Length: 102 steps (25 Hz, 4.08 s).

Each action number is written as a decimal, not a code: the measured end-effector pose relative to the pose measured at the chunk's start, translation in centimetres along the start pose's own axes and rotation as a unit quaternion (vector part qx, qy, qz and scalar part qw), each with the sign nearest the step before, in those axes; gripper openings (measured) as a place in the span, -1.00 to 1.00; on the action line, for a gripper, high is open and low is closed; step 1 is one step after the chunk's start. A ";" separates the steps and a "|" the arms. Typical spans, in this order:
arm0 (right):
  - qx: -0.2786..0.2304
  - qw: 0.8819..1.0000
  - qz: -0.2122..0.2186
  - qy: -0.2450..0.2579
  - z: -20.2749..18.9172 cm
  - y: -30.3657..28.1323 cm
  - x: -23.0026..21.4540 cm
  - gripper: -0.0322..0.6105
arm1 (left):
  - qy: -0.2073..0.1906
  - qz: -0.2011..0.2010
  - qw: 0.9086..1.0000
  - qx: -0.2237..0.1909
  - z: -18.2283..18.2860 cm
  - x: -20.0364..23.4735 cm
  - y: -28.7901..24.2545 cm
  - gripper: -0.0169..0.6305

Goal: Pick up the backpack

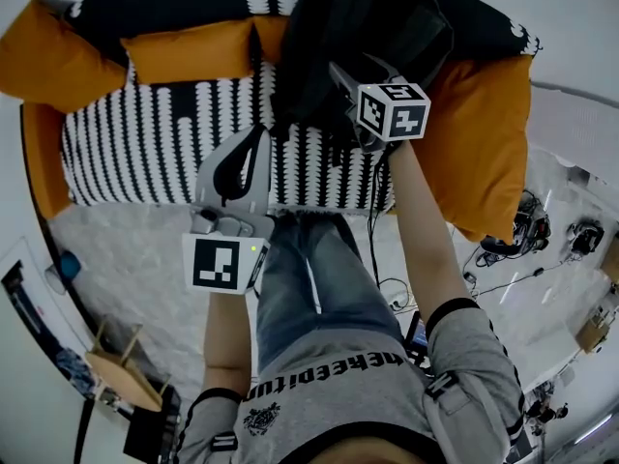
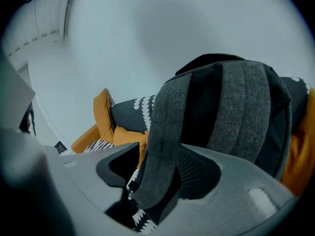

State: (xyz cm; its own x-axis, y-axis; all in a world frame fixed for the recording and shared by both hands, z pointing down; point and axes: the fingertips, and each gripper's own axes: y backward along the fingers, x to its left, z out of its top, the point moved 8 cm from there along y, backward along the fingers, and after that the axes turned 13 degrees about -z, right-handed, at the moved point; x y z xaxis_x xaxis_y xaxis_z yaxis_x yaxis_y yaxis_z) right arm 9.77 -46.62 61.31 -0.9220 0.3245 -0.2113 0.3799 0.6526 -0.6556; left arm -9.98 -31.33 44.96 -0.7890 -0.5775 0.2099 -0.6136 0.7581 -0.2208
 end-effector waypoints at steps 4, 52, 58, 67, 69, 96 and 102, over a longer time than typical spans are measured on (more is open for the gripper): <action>0.003 1.000 -0.006 -0.001 0.2 -2.0 -0.5 -0.08 | 0.008 0.005 1.000 -0.010 -0.4 0.3 -0.2 -0.89; -0.100 0.994 0.026 0.036 2.1 3.9 4.5 -0.81 | -0.029 0.006 1.000 -0.010 0.1 -1.1 2.2 -0.89; -0.133 0.990 0.018 0.052 3.6 7.4 6.3 -0.81 | -0.052 0.011 0.998 -0.033 2.1 -1.2 4.4 -0.89; -0.184 0.980 0.021 0.072 6.1 13.1 10.1 -0.81 | -0.081 0.012 0.995 -0.061 4.9 -2.0 8.2 -0.89; -0.194 0.978 0.019 0.080 6.4 14.3 10.8 -0.81 | -0.087 0.014 0.994 -0.069 5.6 -2.3 9.0 -0.89; -0.278 0.956 -0.019 0.095 7.5 30.6 14.3 -0.81 | -0.162 -0.017 0.980 -0.117 12.3 -7.4 14.2 -0.89; -0.300 0.945 -0.023 0.126 8.8 34.0 15.9 -0.81 | -0.175 -0.024 0.976 -0.127 13.4 -8.4 14.4 -0.89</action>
State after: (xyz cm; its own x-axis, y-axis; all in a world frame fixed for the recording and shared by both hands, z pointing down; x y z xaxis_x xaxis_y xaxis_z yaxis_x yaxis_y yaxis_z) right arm 7.40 -25.31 29.28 -0.9201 0.3900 0.0353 0.3840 0.9162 -0.1143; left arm -12.64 -19.63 27.24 -0.7488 -0.6491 -0.1340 -0.6582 0.7521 0.0343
